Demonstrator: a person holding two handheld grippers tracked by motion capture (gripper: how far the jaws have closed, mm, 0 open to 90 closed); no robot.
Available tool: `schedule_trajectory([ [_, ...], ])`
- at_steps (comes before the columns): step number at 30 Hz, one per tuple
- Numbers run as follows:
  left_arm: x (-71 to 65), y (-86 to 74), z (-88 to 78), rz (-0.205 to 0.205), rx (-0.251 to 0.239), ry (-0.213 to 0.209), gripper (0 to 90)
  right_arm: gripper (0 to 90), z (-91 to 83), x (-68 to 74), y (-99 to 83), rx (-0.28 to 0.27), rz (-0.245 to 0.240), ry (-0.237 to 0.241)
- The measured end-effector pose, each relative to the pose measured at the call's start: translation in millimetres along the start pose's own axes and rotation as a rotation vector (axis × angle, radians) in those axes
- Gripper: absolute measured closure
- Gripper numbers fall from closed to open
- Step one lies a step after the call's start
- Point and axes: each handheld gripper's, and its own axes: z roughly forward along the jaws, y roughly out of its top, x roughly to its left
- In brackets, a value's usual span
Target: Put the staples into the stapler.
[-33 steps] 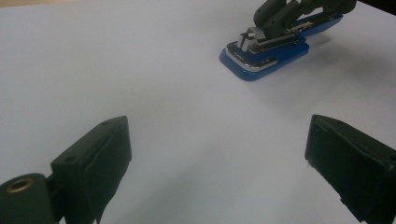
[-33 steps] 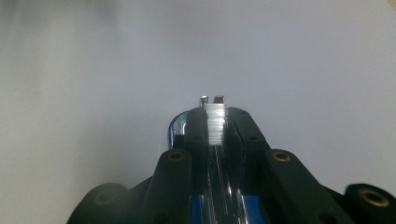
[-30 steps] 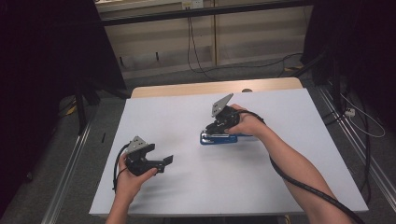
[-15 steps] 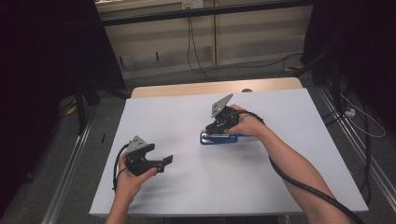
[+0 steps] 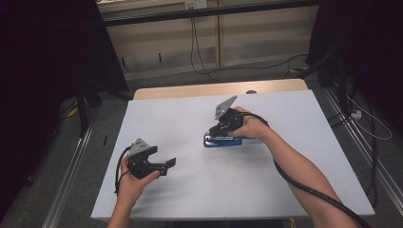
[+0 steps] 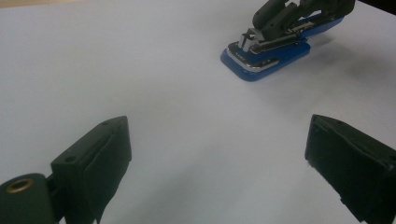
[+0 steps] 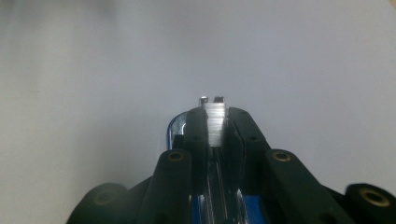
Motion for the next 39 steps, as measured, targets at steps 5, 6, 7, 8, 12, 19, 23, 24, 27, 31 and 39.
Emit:
schedule_trajectory([
  [5,0.1,0.0,-0.2,-0.001,-0.001,0.000,7.4,79.0,0.6,0.1,-0.5,0.001,-0.006,0.001],
  [6,0.3,0.1,-0.3,0.002,-0.002,0.000,7.4,79.0,0.7,0.1,-0.6,0.002,-0.002,0.001],
  [7,0.4,0.2,-0.4,0.003,-0.002,0.002,7.4,79.0,0.7,0.0,-0.7,0.001,-0.002,0.002],
  [8,0.4,0.2,-0.4,0.002,-0.003,0.001,7.4,79.0,0.8,0.0,-0.6,0.001,-0.006,0.002],
  [12,0.7,0.2,-0.4,0.005,-0.001,0.003,7.4,79.1,0.4,0.3,-0.2,0.003,-0.014,-0.001],
  [19,0.5,0.1,-0.6,-0.003,-0.007,0.003,7.4,79.1,-1.2,0.0,0.8,0.002,-0.021,0.004],
  [23,0.6,0.1,-0.6,-0.001,-0.006,0.003,7.4,79.2,-1.7,0.1,1.3,0.004,-0.022,0.003],
  [24,0.6,0.1,-0.6,-0.002,-0.006,0.003,7.4,79.1,-1.4,0.0,1.3,0.002,-0.020,0.003],
  [27,0.6,0.2,-0.9,-0.004,-0.009,0.003,7.4,79.1,-0.3,0.2,1.4,0.007,-0.022,0.003],
  [31,0.6,0.1,-1.1,-0.006,-0.009,0.003,7.4,79.1,0.6,-0.4,1.5,0.003,-0.021,0.006],
  [39,1.0,0.2,-1.4,-0.005,-0.007,0.003,7.4,79.1,-2.0,0.1,1.0,0.006,-0.023,0.004],
])
